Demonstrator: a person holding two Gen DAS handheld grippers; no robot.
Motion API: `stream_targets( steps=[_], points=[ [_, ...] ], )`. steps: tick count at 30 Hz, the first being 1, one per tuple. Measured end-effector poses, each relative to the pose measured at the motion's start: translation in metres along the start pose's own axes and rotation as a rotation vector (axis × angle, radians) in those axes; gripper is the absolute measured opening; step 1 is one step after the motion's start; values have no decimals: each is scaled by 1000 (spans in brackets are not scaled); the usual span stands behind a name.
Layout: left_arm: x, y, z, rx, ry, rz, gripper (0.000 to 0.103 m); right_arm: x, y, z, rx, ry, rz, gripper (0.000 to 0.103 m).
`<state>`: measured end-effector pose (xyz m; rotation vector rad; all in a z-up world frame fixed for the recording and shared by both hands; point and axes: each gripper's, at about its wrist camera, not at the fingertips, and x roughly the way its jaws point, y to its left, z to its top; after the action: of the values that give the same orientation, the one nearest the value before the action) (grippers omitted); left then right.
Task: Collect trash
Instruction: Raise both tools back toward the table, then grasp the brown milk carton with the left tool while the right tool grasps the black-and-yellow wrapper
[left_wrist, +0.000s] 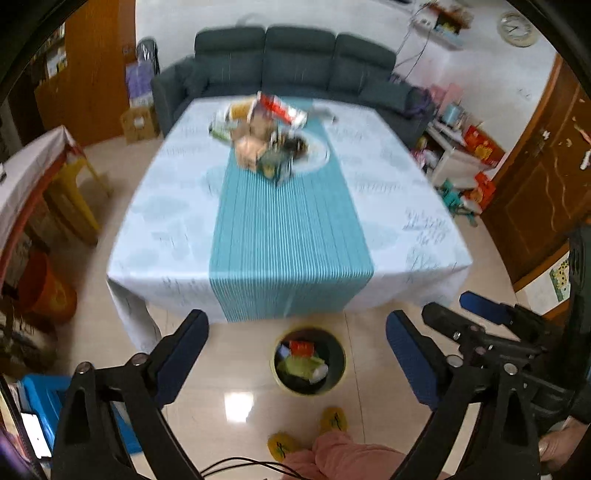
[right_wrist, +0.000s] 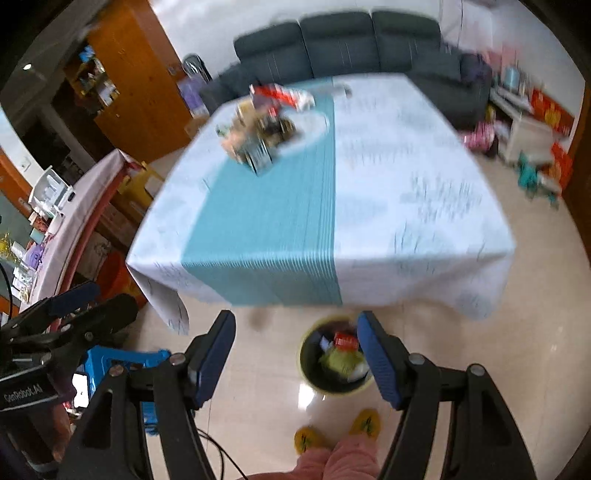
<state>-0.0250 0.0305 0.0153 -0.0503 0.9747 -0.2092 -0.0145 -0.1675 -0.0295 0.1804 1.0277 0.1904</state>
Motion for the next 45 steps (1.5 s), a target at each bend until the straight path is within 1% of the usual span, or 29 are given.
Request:
stream_targets(
  steps=[5,7,10,15,18,20,23,26,27,29,31,34,36,38,40,43,44,45],
  points=[
    [-37,6,16,26,-101,-8,98,-37,15,27,-33,-104,-8,69],
    [-43,10,24,29,-120,-20,98,-47,20,38,-41,-140,-3,69],
    [-51,13,39,20,-144,-26,98,-55,22,52,-48,-172,5,69],
    [-51,19,72,-18,-159,-24,98,-53,20,82,-64,-186,26,69],
    [-41,20,94,-49,-146,12,98,-47,18,103,-70,-183,40,69],
    [-30,22,109,-75,-137,17,98,-39,16,123,-88,-178,53,69],
    [-1,26,134,-132,-109,36,98,-21,12,151,-118,-165,90,69],
    [36,28,160,-190,-71,60,98,9,7,186,-157,-127,137,69],
    [50,28,168,-210,-57,68,98,23,4,198,-168,-100,161,69],
    [84,30,185,-259,-6,56,98,51,0,219,-187,-41,203,69],
    [114,31,197,-301,33,49,98,82,-5,238,-202,22,226,69],
    [168,35,214,-375,93,77,97,118,-15,261,-223,75,246,69],
    [197,40,221,-424,121,98,97,142,-25,276,-228,108,267,67],
    [224,45,225,-463,159,141,96,164,-33,288,-232,144,282,67],
    [244,49,228,-492,180,162,94,184,-40,299,-218,183,306,67],
    [277,55,229,-522,231,224,87,212,-47,314,-202,225,347,66],
    [284,57,229,-526,243,234,83,219,-48,317,-196,237,358,67],
    [295,59,228,-533,264,248,80,226,-48,321,-192,249,371,67]
  ],
)
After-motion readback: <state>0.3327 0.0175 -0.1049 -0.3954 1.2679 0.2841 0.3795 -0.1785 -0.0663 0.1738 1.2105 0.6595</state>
